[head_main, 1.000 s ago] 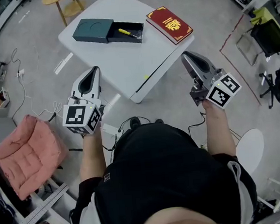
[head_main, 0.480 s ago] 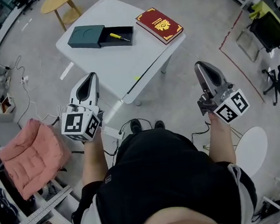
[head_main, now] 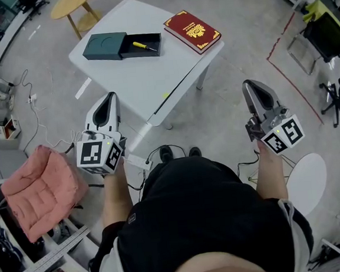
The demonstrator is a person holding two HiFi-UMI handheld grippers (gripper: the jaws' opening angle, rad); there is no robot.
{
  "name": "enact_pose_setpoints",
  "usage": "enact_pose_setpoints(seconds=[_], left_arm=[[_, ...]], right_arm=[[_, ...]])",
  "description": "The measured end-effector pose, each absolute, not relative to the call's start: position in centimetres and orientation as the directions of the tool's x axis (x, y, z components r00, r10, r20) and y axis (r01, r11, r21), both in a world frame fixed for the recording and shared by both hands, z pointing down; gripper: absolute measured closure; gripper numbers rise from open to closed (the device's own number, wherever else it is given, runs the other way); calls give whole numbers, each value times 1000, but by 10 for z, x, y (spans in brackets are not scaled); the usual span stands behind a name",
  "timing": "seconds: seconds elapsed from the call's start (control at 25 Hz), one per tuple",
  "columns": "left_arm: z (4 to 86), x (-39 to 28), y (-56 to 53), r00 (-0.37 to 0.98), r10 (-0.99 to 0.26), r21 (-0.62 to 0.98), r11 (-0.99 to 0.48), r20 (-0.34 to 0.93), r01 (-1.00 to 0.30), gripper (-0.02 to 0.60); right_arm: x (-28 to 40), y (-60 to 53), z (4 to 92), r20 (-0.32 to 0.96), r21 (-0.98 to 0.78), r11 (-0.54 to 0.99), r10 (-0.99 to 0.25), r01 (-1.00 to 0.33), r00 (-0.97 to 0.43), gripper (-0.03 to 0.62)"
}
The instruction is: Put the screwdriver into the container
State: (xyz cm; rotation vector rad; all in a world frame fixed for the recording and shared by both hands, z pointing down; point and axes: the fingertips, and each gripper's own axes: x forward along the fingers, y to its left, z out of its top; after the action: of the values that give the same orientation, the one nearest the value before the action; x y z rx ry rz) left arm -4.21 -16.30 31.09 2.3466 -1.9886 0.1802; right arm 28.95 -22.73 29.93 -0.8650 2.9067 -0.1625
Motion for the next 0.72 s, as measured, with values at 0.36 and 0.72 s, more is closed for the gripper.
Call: enact_pose_setpoints(seconds=[0.36, 0.72], left_arm=[[319, -40, -204, 186, -974, -52, -194, 131, -980, 565], [316, -47, -214, 173, -978, -47, -180, 118, -983, 565]], right_arm=[[259, -262, 333, 26, -47, 796, -603, -603, -797, 565], [244, -271, 319, 11, -21, 812, -583, -583, -813, 565]])
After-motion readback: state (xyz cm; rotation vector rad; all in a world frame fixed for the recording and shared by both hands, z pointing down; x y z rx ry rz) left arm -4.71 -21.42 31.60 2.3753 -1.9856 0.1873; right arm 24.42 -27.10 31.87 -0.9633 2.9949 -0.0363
